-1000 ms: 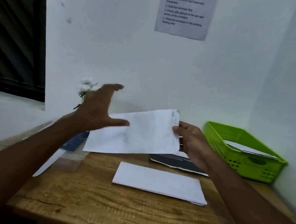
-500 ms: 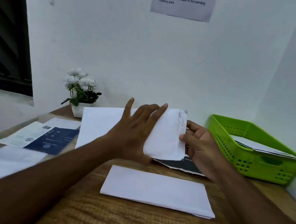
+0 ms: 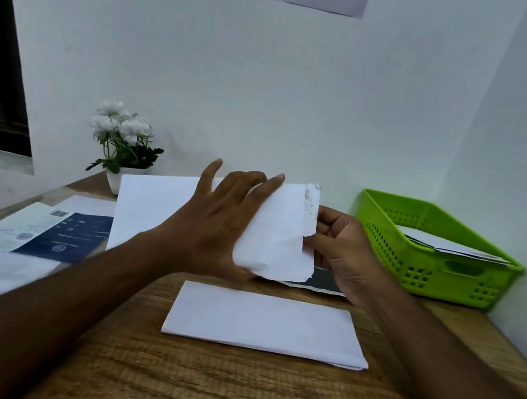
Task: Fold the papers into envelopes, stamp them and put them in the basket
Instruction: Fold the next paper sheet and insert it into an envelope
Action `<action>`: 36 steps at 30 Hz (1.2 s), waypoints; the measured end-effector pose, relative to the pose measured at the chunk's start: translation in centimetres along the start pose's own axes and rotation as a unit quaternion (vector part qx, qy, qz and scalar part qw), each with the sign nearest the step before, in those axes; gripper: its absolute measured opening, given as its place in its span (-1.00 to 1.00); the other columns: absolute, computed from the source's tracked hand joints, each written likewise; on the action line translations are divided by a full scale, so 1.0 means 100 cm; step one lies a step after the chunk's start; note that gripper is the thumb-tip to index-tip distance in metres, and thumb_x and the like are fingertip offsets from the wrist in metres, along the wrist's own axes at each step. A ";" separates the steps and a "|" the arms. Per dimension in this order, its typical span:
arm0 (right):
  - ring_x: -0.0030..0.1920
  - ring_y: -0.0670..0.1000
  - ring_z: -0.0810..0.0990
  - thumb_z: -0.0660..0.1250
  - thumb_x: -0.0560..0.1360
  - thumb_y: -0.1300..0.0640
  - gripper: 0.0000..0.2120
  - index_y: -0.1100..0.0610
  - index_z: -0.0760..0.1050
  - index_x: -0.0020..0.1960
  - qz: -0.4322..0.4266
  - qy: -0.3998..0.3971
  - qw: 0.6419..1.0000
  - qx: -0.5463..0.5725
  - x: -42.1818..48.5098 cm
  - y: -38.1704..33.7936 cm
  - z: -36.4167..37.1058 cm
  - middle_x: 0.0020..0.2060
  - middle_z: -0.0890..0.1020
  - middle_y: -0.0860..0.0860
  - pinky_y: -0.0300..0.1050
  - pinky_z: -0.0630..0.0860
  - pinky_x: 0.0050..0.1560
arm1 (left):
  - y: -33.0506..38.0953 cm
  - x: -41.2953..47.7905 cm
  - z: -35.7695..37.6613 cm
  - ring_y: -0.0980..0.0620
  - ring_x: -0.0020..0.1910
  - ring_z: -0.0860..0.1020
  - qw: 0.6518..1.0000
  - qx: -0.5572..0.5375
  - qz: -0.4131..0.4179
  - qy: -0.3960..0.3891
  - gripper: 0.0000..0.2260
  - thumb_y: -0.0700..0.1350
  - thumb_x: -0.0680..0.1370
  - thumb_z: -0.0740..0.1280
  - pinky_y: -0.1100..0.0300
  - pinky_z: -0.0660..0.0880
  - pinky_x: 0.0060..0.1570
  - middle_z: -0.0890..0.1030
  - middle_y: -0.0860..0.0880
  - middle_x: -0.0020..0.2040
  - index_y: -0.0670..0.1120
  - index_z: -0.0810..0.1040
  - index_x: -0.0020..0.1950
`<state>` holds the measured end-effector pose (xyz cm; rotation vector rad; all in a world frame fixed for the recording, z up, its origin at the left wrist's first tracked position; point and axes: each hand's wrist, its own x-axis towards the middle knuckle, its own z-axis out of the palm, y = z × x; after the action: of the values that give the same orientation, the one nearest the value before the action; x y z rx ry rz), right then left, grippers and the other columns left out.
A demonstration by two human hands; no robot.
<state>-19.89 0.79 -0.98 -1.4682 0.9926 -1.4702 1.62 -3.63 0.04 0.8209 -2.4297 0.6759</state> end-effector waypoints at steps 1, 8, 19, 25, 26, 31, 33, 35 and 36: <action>-0.13 -0.04 0.71 0.43 0.38 0.37 -0.73 0.12 0.63 0.02 0.004 0.001 1.000 -0.009 -0.001 0.001 0.001 -0.12 0.74 0.02 -0.18 0.61 -0.23 | 0.001 0.000 -0.001 -0.07 0.40 0.27 1.000 0.003 0.001 -0.003 0.11 0.45 0.21 0.28 -0.25 -0.01 0.43 0.30 -0.10 0.39 -0.12 0.01 0.56; -0.22 -0.11 0.69 0.42 0.30 0.32 -0.77 0.07 0.65 -0.11 0.018 0.018 0.998 -0.064 -0.002 0.001 0.005 -0.26 0.72 -0.05 -0.21 0.57 -0.29 | 0.000 0.001 -0.011 -0.09 0.39 0.29 1.000 0.028 0.012 0.002 0.06 0.47 0.24 0.25 -0.20 0.01 0.43 0.33 -0.12 0.39 -0.12 0.07 0.55; -0.36 -0.17 0.63 0.36 0.35 0.47 -0.67 0.03 0.63 -0.20 -0.021 0.112 0.985 -0.127 -0.002 0.003 0.006 -0.41 0.67 -0.15 -0.12 0.61 -0.26 | 0.009 0.003 -0.019 -0.09 0.28 0.34 0.999 0.033 0.029 0.022 -0.06 0.34 0.27 0.32 -0.06 0.23 0.25 0.38 -0.11 0.35 -0.11 0.16 0.52; -0.38 0.00 0.67 0.36 0.53 0.17 -0.92 0.17 0.60 -0.03 0.041 0.074 0.995 -0.053 -0.004 -0.008 0.005 -0.30 0.70 -0.02 -0.19 0.57 -0.38 | 0.000 0.004 -0.023 -0.11 0.24 0.39 0.998 0.057 0.022 0.036 -0.10 0.28 0.27 0.34 -0.06 0.29 0.18 0.42 -0.11 0.31 -0.12 0.22 0.50; -0.38 0.07 0.67 0.31 0.57 0.05 -0.81 0.18 0.58 -0.01 0.074 0.062 0.994 -0.057 -0.005 -0.011 0.002 -0.25 0.70 0.05 -0.16 0.58 -0.39 | -0.006 0.004 -0.026 -0.12 0.23 0.40 0.997 0.064 0.016 0.042 -0.12 0.26 0.27 0.33 -0.05 0.29 0.17 0.43 -0.12 0.30 -0.12 0.23 0.49; -0.29 -0.13 0.61 0.41 0.42 -0.22 -0.66 0.04 0.63 -0.05 0.077 -0.180 0.860 -0.471 -0.014 -0.022 -0.004 -0.26 0.67 -0.12 -0.25 0.48 -0.28 | -0.041 -0.002 -0.031 -0.12 0.25 0.37 0.996 0.081 -0.036 0.033 -0.05 0.30 0.24 0.40 -0.03 0.23 0.19 0.41 -0.12 0.31 -0.11 0.21 0.50; -0.09 -0.23 0.54 0.49 0.27 -0.30 -0.51 -0.12 0.58 0.12 0.077 -0.261 0.775 -0.570 -0.018 -0.023 0.004 -0.06 0.61 -0.23 -0.23 0.46 -0.05 | -0.050 -0.005 -0.029 -0.11 0.27 0.36 0.995 0.078 -0.051 0.021 -0.02 0.34 0.23 0.43 -0.04 0.23 0.21 0.40 -0.11 0.32 -0.10 0.20 0.50; 0.06 -0.21 0.48 0.53 0.23 -0.28 -0.32 -0.18 0.45 0.30 0.086 -0.296 0.745 -0.591 -0.020 -0.025 0.012 0.10 0.52 -0.24 -0.21 0.44 0.10 | -0.055 -0.007 -0.026 -0.11 0.28 0.35 0.996 0.071 -0.062 0.010 -0.01 0.36 0.23 0.43 -0.05 0.22 0.22 0.40 -0.11 0.33 -0.09 0.19 0.51; 0.07 -0.19 0.46 0.55 0.24 -0.25 -0.28 -0.17 0.41 0.34 0.091 -0.305 0.750 -0.580 -0.020 -0.024 0.014 0.11 0.50 -0.22 -0.22 0.43 0.11 | -0.057 -0.008 -0.026 -0.11 0.28 0.35 0.995 0.067 -0.066 0.007 -0.01 0.37 0.23 0.41 -0.05 0.22 0.22 0.40 -0.11 0.33 -0.09 0.19 0.51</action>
<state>-18.58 3.50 0.58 -2.3529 1.6239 0.0156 6.70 -5.76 3.24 1.0183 -2.3132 0.7978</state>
